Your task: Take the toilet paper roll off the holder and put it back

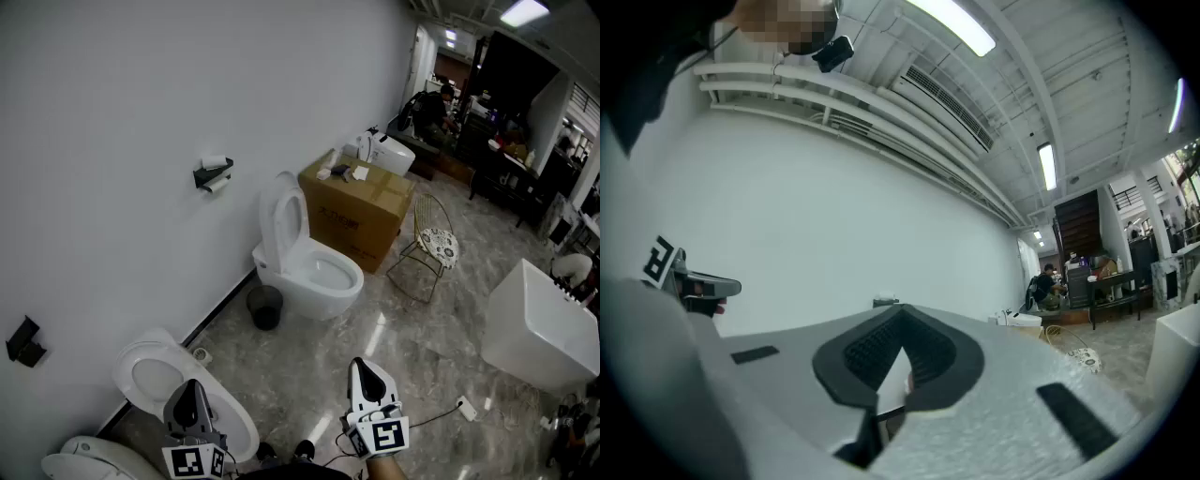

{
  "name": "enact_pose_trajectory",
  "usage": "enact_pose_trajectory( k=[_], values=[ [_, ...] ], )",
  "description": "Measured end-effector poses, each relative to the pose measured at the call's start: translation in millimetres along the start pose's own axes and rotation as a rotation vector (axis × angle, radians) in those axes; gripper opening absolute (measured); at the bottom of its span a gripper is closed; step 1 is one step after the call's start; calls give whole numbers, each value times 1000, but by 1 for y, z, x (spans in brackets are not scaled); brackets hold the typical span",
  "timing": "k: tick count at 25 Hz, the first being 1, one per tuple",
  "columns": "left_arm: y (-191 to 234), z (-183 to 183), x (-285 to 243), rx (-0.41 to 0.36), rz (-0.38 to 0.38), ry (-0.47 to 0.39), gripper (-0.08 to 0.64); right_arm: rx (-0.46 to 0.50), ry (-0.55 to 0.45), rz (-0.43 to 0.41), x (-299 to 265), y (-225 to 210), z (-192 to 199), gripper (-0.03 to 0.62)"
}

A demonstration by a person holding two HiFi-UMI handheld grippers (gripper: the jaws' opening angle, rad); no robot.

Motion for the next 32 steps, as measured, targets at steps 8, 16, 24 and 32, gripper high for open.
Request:
enact_pose_trajectory(
  k=[8,16,24,32],
  values=[
    [-1,1,-2,3,11,7,3,2,9,4,0,2,2,-3],
    [0,3,-5,3,19,15,3,-16,-1,0,0,1,3,-1],
    [0,3,-8,4,23,13,3,-37,-7,-7,-3,-1,-3,31],
    [-1,2,-9,6,37,6,3,-1,-10,-42,-5,5,-9,190]
  ],
)
Point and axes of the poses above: the fingertips, and each gripper's own axes: x backward along the fingers, y to its left, z out of its underside, the point moved 6 cm from there along x, backward along the fingers, and after that the axes turned 1 degree about x, right-handed, at the moved point
